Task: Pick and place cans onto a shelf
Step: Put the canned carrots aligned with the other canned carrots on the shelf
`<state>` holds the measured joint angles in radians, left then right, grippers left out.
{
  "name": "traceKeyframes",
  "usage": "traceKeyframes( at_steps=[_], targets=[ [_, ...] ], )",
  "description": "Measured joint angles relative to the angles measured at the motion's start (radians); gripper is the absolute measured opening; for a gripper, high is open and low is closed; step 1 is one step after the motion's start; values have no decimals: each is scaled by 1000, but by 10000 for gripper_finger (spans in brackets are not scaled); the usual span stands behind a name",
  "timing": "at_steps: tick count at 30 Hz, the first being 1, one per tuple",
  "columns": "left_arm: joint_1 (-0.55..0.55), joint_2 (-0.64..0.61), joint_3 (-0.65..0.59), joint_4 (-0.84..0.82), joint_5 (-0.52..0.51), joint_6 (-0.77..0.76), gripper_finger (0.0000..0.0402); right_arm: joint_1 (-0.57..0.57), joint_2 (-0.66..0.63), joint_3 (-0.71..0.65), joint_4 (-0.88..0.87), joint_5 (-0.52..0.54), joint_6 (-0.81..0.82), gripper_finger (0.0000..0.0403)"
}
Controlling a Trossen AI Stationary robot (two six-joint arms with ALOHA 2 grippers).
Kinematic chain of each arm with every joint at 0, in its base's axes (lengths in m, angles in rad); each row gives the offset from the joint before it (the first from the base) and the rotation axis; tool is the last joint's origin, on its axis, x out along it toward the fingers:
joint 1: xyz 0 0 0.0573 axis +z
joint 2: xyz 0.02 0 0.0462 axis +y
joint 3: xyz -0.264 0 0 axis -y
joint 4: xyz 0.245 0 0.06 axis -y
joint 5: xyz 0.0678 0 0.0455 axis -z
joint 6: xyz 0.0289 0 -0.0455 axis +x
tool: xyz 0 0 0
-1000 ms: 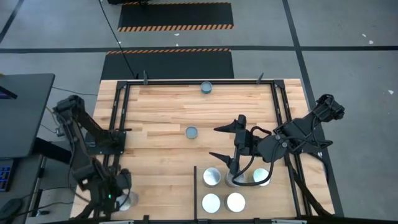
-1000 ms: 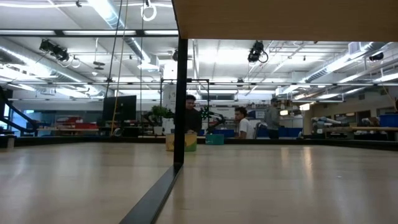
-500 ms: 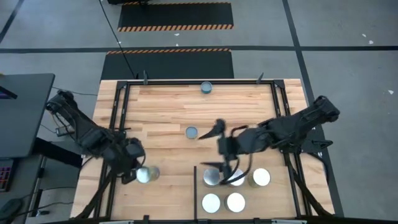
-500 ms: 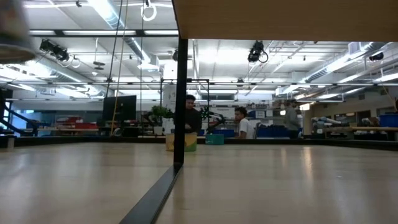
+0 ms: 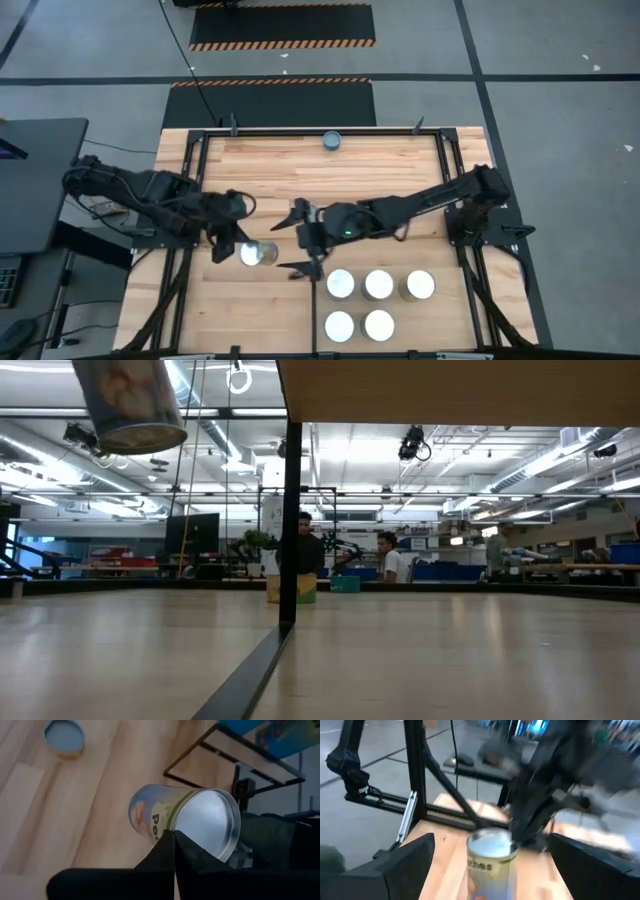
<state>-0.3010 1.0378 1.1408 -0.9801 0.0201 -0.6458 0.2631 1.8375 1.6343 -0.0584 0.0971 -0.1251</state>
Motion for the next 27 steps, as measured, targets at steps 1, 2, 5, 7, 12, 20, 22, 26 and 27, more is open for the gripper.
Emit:
traceKeyframes(
  at_steps=[1,2,5,7,12,20,22,26,27],
  targets=[
    [19,0,0,8,18,20,0,-12,17,11,-10,-18,21,399],
    [36,0,0,16,33,40,0,-23,30,26,-21,-32,40,399],
    [89,0,0,40,66,108,0,-47,48,75,-101,-51,51,400],
    [121,0,0,49,74,140,0,-57,58,99,-161,-58,50,400],
    [168,0,0,108,75,223,0,-77,60,97,-180,-55,36,400],
    [219,0,0,193,80,310,0,-92,61,92,-193,-12,-66,400],
    [229,0,0,201,80,320,0,-94,61,92,-196,-12,-90,400],
    [244,3,0,185,79,324,0,-101,61,92,-249,-12,-72,400],
    [243,3,-3,183,78,324,0,-102,61,92,-258,-12,-57,399]
  ],
)
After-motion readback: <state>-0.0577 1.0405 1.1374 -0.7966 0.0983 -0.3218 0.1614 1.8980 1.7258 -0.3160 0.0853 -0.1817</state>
